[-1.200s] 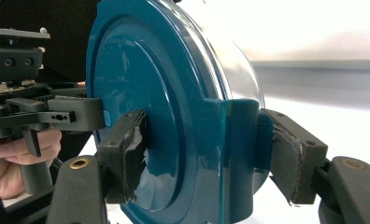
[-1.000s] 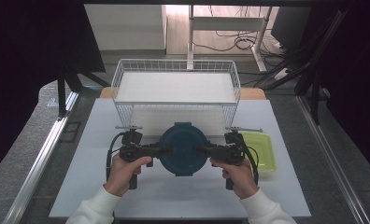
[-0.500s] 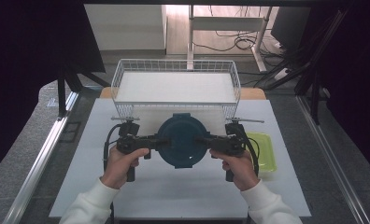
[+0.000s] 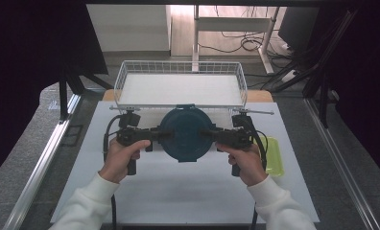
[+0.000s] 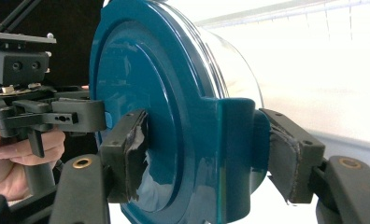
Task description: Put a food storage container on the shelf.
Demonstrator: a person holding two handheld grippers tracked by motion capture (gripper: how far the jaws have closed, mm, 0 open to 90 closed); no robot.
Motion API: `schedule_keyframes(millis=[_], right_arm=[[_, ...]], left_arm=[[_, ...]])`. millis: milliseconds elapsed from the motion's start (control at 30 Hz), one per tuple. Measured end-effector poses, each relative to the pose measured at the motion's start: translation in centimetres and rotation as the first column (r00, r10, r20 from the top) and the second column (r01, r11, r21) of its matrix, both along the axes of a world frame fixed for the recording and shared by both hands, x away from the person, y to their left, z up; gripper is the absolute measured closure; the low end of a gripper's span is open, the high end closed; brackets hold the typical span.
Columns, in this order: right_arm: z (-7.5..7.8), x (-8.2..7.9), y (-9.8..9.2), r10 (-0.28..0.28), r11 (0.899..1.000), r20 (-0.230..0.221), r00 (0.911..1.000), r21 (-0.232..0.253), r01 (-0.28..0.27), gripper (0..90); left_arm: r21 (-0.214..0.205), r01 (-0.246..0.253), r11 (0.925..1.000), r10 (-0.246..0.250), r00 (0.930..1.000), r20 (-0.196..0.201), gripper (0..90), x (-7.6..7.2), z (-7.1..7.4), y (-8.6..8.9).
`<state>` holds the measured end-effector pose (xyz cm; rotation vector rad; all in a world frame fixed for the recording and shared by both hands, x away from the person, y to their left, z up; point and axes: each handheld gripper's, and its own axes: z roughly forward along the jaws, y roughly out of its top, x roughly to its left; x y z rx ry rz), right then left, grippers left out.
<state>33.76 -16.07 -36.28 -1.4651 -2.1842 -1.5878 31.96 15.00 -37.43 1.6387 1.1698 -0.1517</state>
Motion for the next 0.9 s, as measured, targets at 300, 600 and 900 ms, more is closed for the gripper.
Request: schedule_keyframes(millis=[300, 600, 900], right_arm=[[1.2, 1.3, 0.0, -0.004, 1.000, 0.007, 1.0000, 0.012, 0.003, 35.4], [2.0, 2.1, -0.1, -0.006, 1.000, 0.023, 0.9997, 0.028, 0.005, 35.4], [3.2, 2.8, 0.0, -0.003, 0.999, 0.039, 0.9992, 0.037, 0.001, 36.1]], left_arm=[[0.011, 0.007, 0.9999, -0.007, 0.9996, 0.027, 39.6, 1.4, 1.2, 0.1], [0.027, 0.011, 0.9996, -0.013, 0.9990, 0.044, 39.8, 2.3, 2.7, 0.0], [0.031, 0.017, 0.9994, -0.019, 0.9975, 0.068, 39.8, 3.1, 3.9, 0.3]])
